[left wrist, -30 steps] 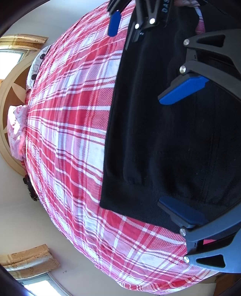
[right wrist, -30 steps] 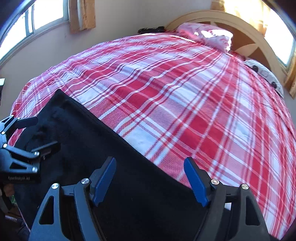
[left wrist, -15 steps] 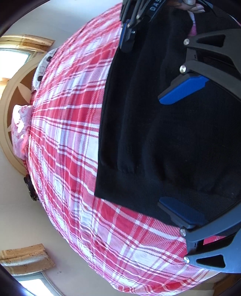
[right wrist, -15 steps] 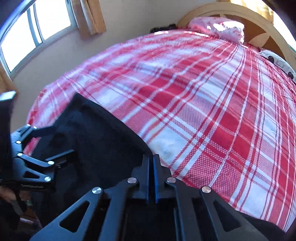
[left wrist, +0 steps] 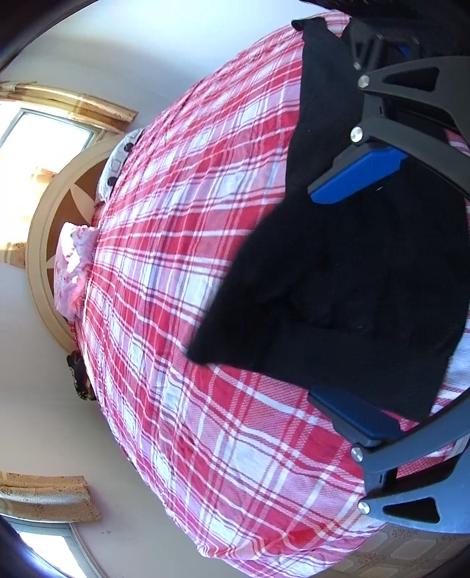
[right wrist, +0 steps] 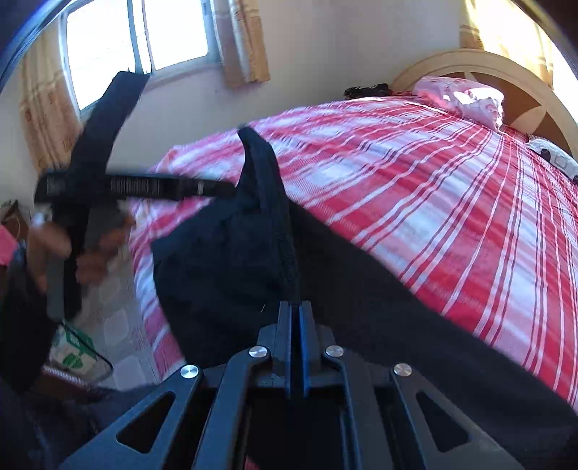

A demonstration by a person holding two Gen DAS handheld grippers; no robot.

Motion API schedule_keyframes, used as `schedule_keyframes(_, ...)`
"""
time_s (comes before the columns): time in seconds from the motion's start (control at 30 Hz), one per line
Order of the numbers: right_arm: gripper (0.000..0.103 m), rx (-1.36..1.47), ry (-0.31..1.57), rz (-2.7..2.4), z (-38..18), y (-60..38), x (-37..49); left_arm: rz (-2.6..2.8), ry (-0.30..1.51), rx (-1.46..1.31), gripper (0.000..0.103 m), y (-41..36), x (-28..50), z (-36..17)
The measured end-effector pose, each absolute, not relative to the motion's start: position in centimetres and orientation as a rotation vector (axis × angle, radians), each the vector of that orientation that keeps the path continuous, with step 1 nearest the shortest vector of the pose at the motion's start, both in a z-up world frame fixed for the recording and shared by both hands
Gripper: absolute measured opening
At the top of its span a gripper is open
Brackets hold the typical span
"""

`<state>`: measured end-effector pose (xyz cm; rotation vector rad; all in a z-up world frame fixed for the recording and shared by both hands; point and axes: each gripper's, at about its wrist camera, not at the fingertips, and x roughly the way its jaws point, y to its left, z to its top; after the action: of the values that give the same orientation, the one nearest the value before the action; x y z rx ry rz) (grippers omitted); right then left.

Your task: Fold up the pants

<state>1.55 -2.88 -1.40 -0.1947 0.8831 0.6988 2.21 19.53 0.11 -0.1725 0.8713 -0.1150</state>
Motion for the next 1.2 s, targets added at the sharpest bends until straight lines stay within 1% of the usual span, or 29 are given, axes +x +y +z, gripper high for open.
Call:
schedule_keyframes(0.13, 0.004, -0.199, 0.895, 0.704, -3.6, -2.4, -1.9, -0.166, 0.871, -0.204, 0.103, 19.7, 0.8, -0.3)
schedule_keyframes(0.27, 0.004, -0.2, 0.88, 0.673, -4.5, -2.1, -2.8, -0.142, 0.894, -0.217, 0.103, 19.8, 0.2, -1.2)
schedule_keyframes(0.43, 0.004, -0.146, 0.877, 0.639, -4.6, -2.5, -2.3, -0.061, 0.86, -0.118, 0.103, 20.6, -1.3, -1.0)
schedule_keyframes(0.63, 0.004, -0.253, 0.855, 0.611, -4.6, -1.2, -3.1, 0.051, 0.827, -0.04, 0.103, 22.1, -2.0, -0.9)
schedule_keyframes(0.77, 0.004, -0.252, 0.845, 0.615, -4.1, -1.4, -3.4, 0.023, 0.858, -0.089, 0.103, 22.3, -1.8, -1.5)
schedule_keyframes(0.87, 0.004, -0.238, 0.842, 0.602, -3.9, -1.8, -3.3, -0.033, 0.927, -0.149, 0.103, 21.0, -1.6, -2.6)
schedule_keyframes(1.0, 0.004, -0.14, 0.834, 0.599, -3.1, -2.7, -2.8, -0.098, 0.999, -0.213, 0.103, 19.4, -1.2, -3.3)
schedule_keyframes(1.2, 0.004, -0.146, 0.831, 0.585, -2.9, -2.7, -2.6, -0.112, 1.03, -0.307, 0.103, 18.5, -0.6, -3.7)
